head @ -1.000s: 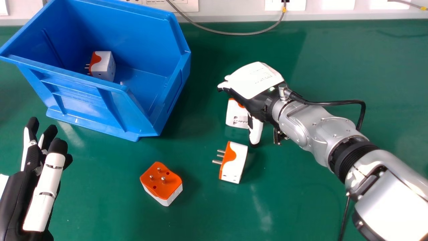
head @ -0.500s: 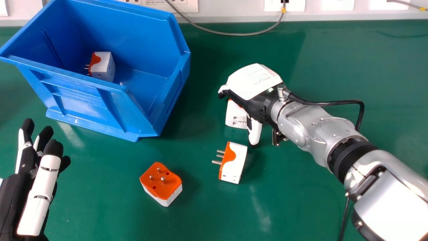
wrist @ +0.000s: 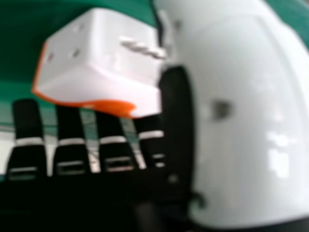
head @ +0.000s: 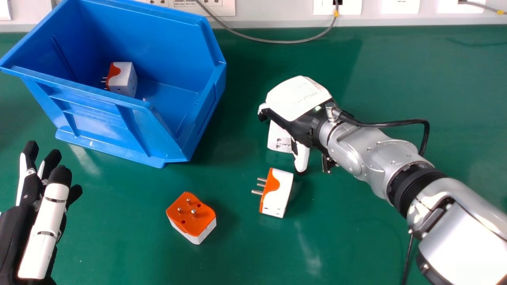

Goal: Pick all objects and put in blue box

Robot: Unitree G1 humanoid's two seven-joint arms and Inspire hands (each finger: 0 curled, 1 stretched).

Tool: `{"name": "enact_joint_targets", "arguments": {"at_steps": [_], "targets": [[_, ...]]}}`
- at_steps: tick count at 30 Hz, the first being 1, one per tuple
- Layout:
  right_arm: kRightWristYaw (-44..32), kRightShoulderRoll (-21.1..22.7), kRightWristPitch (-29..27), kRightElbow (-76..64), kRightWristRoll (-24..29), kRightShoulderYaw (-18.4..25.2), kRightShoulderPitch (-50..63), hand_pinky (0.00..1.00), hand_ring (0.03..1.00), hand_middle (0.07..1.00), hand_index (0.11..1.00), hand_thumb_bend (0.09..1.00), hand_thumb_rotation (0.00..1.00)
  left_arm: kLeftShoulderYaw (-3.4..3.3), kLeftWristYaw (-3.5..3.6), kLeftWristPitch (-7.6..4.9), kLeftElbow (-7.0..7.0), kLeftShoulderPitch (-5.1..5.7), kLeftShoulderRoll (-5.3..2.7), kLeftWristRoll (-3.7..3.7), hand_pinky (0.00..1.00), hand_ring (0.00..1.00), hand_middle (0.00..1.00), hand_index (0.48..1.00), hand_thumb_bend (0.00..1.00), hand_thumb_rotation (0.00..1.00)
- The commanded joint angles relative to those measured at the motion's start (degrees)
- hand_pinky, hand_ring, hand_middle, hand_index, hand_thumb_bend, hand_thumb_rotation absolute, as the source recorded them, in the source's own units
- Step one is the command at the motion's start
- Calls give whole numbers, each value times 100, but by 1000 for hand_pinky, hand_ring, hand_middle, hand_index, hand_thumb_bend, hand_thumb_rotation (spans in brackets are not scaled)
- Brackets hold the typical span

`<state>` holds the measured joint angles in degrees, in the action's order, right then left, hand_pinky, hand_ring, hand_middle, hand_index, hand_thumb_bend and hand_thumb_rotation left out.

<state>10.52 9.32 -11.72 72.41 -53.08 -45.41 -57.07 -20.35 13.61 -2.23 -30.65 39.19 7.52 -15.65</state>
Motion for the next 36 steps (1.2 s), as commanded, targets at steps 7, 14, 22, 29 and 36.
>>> {"name": "enact_joint_targets", "arguments": {"at_steps": [7, 14, 22, 29, 36], "targets": [[375, 111, -122, 16, 110, 110, 108, 484, 580, 587, 520, 573, 9, -25, 1, -72, -110, 23, -3, -12, 928, 1000, 1000, 1000, 481, 832], [410, 146, -183, -17, 123, 136, 98, 432, 528, 545, 478, 538, 4, -24, 14, -81, -93, 20, 9, -6, 927, 1000, 1000, 1000, 484, 831], [332, 123, -256, -40, 159, 168, 59, 416, 499, 516, 461, 519, 2, -33, 34, -76, -105, 35, 28, -7, 925, 1000, 1000, 1000, 488, 830], [374, 166, -287, -43, 182, 238, 86, 410, 494, 499, 437, 509, 1, -40, 59, -92, -63, 7, 48, 11, 924, 1000, 1000, 1000, 500, 830], [414, 173, -306, -104, 153, 254, 88, 395, 479, 492, 444, 505, 0, -35, 75, -78, -60, -7, 47, 17, 925, 1000, 1000, 1000, 510, 831]]}}
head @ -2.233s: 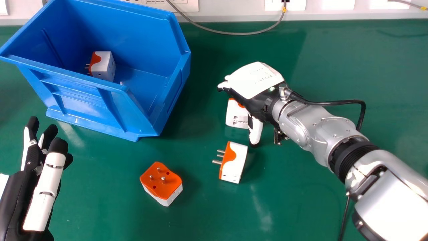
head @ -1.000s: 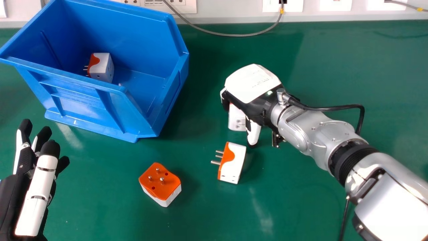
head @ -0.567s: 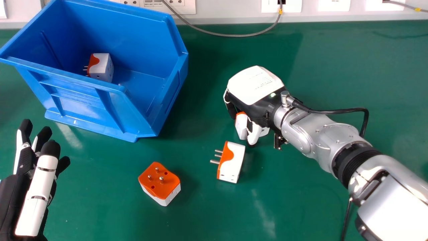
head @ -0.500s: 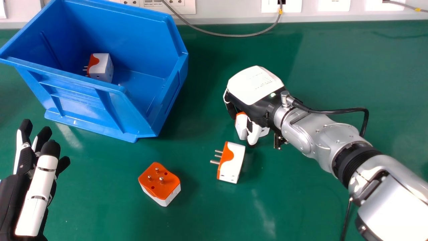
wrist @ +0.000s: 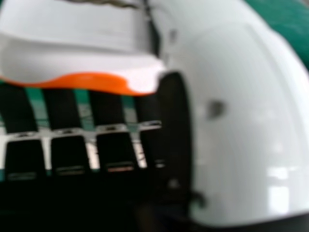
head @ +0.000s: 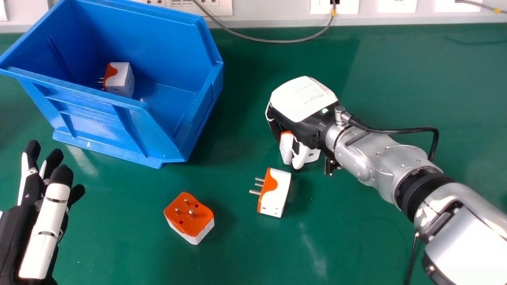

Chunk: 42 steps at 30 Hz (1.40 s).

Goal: Pick all objects and put in blue box

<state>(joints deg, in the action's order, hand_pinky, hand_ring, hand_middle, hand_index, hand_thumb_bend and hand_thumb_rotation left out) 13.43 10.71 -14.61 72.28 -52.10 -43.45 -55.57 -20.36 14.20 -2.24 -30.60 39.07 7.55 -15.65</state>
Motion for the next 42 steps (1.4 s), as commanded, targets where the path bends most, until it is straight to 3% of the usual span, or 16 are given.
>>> {"name": "enact_joint_targets", "arguments": {"at_steps": [1, 9, 13, 23, 39, 42], "targets": [[103, 32, -32, -111, 70, 71, -72, 394, 478, 490, 441, 504, 0, -31, 14, -69, -69, 0, 46, 19, 925, 1000, 1000, 1000, 512, 832], [-144, 90, -236, -310, 321, 349, -108, 384, 461, 486, 459, 502, 0, 6, 10, -49, -91, -16, 40, 37, 925, 1000, 1000, 1000, 516, 832], [-154, 175, -349, -470, 345, 404, -90, 377, 461, 497, 457, 501, 0, 16, 31, -94, 35, -91, 55, 50, 925, 1000, 1000, 1000, 513, 832], [-241, 406, -549, -905, 537, 690, 3, 359, 448, 513, 466, 498, 0, 41, 37, -95, 61, -143, 54, 67, 925, 1000, 1000, 1000, 517, 831], [-89, 466, -658, -957, 413, 619, 32, 357, 443, 509, 452, 497, 0, -15, 78, -139, 90, -133, 60, 85, 929, 1000, 1000, 1000, 520, 833], [-65, 482, -631, -944, 382, 586, 22, 356, 442, 511, 448, 497, 0, 7, 63, -103, 26, -122, 44, 92, 930, 1000, 1000, 1000, 522, 833]]}}
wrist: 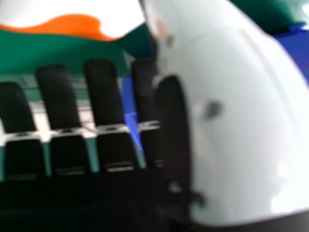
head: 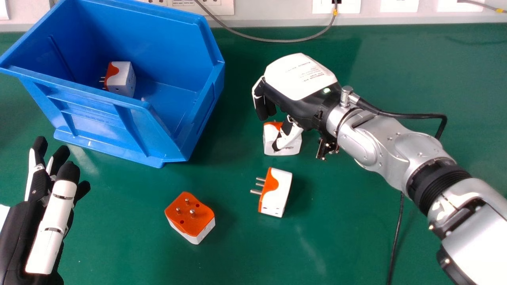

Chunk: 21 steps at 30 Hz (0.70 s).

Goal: Pick all objects and put in blue box

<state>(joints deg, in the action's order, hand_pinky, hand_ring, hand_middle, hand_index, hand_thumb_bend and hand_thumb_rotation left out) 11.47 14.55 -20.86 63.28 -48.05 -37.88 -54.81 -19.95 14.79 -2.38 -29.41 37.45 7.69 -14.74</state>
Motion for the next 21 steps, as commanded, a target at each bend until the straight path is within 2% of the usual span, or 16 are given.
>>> {"name": "enact_joint_targets", "arguments": {"at_steps": [1, 5, 10, 11, 12, 13, 14, 15, 16, 18, 21], "targets": [[126, 110, 19, -63, -29, 25, -52, 356, 442, 511, 448, 497, 0, -31, 3, -83, -99, 35, 30, -3, 930, 1000, 1000, 1000, 522, 833], [6, 119, 203, -135, 46, 98, -28, 353, 441, 515, 463, 496, 0, -41, 8, -83, -76, 23, 34, -16, 931, 1000, 1000, 1000, 522, 834], [-310, 78, 576, -406, 323, 378, 128, 350, 446, 523, 488, 495, 0, -33, 10, -94, -58, 14, 41, 9, 932, 1000, 1000, 1000, 523, 835], [-300, 75, 654, -456, 329, 410, 168, 369, 494, 562, 489, 491, 0, -35, 10, -97, -47, 1, 51, 23, 932, 1000, 1000, 1000, 525, 836], [-290, 77, 728, -505, 330, 427, 204, 369, 494, 562, 489, 491, 0, -34, 10, -98, -48, -4, 57, 35, 932, 1000, 1000, 1000, 525, 836], [-286, 80, 781, -544, 332, 431, 228, 432, 560, 616, 549, 548, 0, -34, 10, -98, -51, -6, 60, 42, 933, 1000, 1000, 1000, 527, 837], [-276, 86, 843, -580, 317, 427, 249, 432, 560, 616, 549, 548, 0, -32, 6, -89, -56, -13, 63, 51, 933, 1000, 1000, 1000, 527, 837], [-259, 99, 921, -617, 272, 405, 261, 500, 624, 673, 612, 603, 8, -32, -3, -74, -53, -27, 68, 58, 934, 1000, 1000, 1000, 530, 838], [-240, 116, 997, -648, 219, 380, 262, 500, 624, 673, 612, 603, 8, -35, -7, -63, -43, -38, 73, 61, 934, 1000, 1000, 1000, 530, 838], [-219, 136, 1115, -692, 146, 344, 259, 626, 744, 784, 733, 698, 53, -44, -2, -62, -24, -47, 74, 58, 936, 1000, 1000, 1000, 531, 841], [-187, 129, 1302, -661, 19, 296, 213, 749, 863, 890, 855, 798, 128, -47, -4, -47, -20, -76, 72, 54, 937, 1000, 1000, 1000, 529, 843]]}}
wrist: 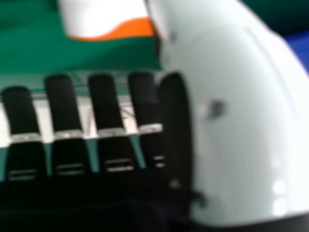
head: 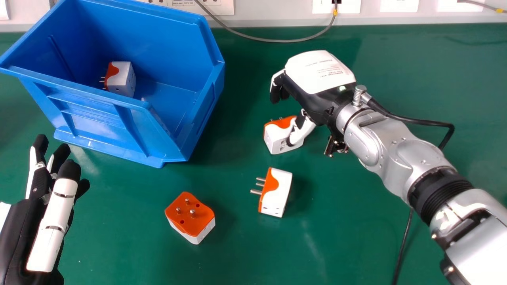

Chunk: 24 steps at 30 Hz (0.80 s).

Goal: Pick all objects and put in blue box

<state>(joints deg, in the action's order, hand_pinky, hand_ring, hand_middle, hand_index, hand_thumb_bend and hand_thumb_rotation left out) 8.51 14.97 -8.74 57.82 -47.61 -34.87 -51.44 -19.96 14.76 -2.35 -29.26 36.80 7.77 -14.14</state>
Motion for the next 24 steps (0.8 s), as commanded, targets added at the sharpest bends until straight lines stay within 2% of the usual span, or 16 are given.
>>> {"name": "enact_joint_targets", "arguments": {"at_steps": [1, 4, 6, 11, 14, 18, 24], "targets": [[98, 80, 133, -107, -51, -6, -125, 776, 890, 912, 883, 828, 154, -45, -1, -51, -35, -16, 63, -5, 938, 1000, 1000, 1000, 529, 844], [36, 72, 273, -86, -117, -50, -124, 818, 929, 944, 924, 873, 195, -50, 8, -86, 25, -44, 51, -28, 938, 1000, 1000, 1000, 530, 845], [-29, 57, 348, -73, -121, -75, -125, 849, 955, 964, 952, 908, 229, -42, -3, -66, -20, -36, 38, -41, 939, 1000, 1000, 1000, 529, 846], [-237, -7, 459, 16, -112, -75, -172, 894, 986, 989, 985, 962, 280, -32, -4, -91, 18, -75, 47, -9, 940, 1000, 1000, 1000, 526, 848], [-324, -44, 483, 66, -117, -88, -201, 913, 994, 996, 994, 985, 303, -30, -7, -63, -36, -67, 51, -10, 940, 1000, 1000, 1000, 528, 848], [-357, -81, 484, 125, -180, -162, -208, 924, 999, 999, 998, 996, 313, -17, -16, -42, -66, -68, 49, -3, 940, 1000, 1000, 1000, 539, 849], [-258, -164, 372, 387, -344, -396, -266, 905, 992, 1000, 979, 967, 295, -11, -22, -58, -95, -35, 29, 1, 939, 1000, 1000, 1000, 538, 849]]}}
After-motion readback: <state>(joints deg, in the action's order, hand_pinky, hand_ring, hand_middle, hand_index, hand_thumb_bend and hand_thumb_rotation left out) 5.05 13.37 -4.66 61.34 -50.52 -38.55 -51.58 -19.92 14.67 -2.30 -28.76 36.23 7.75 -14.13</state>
